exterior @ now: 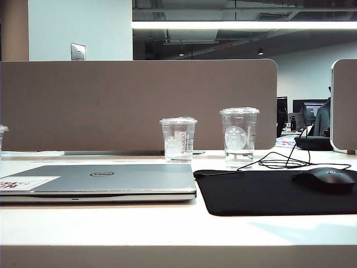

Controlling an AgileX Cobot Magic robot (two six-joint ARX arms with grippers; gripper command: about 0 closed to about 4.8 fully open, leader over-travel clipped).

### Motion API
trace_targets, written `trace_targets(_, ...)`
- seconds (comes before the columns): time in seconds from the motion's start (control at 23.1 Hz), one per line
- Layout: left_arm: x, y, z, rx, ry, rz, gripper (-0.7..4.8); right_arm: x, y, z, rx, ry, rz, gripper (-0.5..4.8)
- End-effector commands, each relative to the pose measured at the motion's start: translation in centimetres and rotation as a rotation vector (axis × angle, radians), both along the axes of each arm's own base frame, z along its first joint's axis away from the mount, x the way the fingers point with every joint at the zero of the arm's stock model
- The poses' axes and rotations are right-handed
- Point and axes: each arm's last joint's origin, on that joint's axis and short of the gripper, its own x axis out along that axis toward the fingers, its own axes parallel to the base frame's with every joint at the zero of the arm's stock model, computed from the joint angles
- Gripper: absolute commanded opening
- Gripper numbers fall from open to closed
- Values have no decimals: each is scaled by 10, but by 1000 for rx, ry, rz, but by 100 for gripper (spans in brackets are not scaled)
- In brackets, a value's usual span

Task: Pick up the coffee cup on the left and place it on the left side of the laptop.

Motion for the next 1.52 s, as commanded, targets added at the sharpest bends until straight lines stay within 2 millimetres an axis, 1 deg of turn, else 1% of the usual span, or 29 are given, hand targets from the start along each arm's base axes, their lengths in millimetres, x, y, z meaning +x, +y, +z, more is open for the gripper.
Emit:
trace_targets(0.04, 0, 0, 2, 4, -12, -5, -5, 0, 0, 5, 23, -24, -1, -1)
trace_targets(0.65, 0, 0, 2, 4, -11, -4, -5, 0, 0, 5, 23, -24, -1, -1)
trace_targets(0.91, 0, 0, 2, 4, -11, -4, -5, 0, -1, 5, 23, -26, -12, -1)
trace_targets(0.95, 0, 0, 2, 4, -12, -4, -5, 1, -2, 5, 22, -28, -36, -1)
trace_targets(1.08, 0, 0, 2, 4, -11, -4, -5, 5, -16, 7, 35, -56, -170, -1)
trace_targets(1.26, 0, 0, 2, 4, -12, -5, -5, 10, -42, 4, 109, -154, -345, -1)
trace_targets(1.39, 0, 0, 2, 4, -12, -7, -5, 9, -60, -5, 154, -231, -466, -1)
trace_targets(1.43, 0, 0, 2, 4, -11, -6, -5, 6, -73, -12, 165, -269, -550, -1)
trace_targets(1.47, 0, 0, 2, 4, -11, -6, -5, 2, -81, -18, 165, -285, -605, -1)
trace_targets(1.52, 0, 0, 2, 4, -11, -6, -5, 1, -84, -21, 166, -294, -631, -1)
